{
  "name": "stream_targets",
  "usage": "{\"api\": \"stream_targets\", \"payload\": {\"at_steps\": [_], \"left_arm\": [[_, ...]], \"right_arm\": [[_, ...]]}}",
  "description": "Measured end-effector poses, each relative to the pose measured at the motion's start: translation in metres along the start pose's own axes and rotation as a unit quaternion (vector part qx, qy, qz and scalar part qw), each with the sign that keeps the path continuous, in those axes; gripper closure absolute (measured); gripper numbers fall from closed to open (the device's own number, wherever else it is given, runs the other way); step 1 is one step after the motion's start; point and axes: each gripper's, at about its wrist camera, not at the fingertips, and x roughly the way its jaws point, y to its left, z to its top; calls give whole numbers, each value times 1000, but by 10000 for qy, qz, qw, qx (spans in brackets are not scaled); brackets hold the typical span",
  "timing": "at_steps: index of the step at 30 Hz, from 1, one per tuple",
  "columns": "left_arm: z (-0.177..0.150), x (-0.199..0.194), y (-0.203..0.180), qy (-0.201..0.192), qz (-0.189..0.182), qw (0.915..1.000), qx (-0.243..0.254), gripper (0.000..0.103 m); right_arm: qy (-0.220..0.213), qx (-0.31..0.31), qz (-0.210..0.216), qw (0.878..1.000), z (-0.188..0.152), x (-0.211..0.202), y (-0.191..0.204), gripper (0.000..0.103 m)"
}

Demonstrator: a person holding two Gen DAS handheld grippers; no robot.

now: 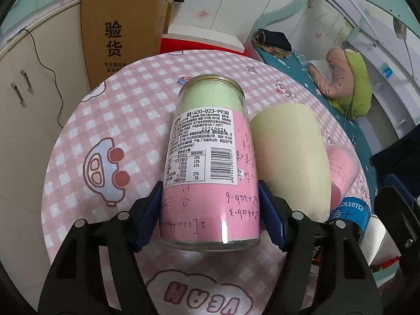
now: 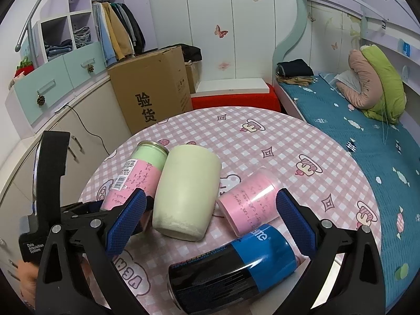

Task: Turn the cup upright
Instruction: 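Lift the pink jar with the left tool while the right tool approaches it, then grasp the pink jar with the right tool while the left tool releases it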

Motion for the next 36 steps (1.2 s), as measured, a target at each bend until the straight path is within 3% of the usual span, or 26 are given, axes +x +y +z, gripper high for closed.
{"api": "stream_targets", "payload": {"at_steps": [7,15,24,31,32,35,36], "left_arm": [[-9,-12,6,-8,158,9998,-82,34],[-58,-47,3,58,122,9999,-55,34],[-103,-71,-14,49,-2,10000,54,34],[-111,-71,-24,36,-19,9996,266,32],[-111,-72,-23,49,-24,9996,281,32],[-110,-83,-18,-132,-13,9996,230,12],[-109,-89,-16,-193,-63,9996,219,12]], "right_arm": [[13,-9,-23,10000,-3,-4,2,7],[-39,-104,-55,9999,-11,-23,16,7],[203,-124,-4,9997,-34,-43,33,7],[453,-120,-69,9989,-47,-45,40,7],[497,-82,-48,9987,-49,-44,40,7],[584,-65,-23,9983,-49,-42,43,7],[618,-47,17,9981,-48,-41,44,7]]}}
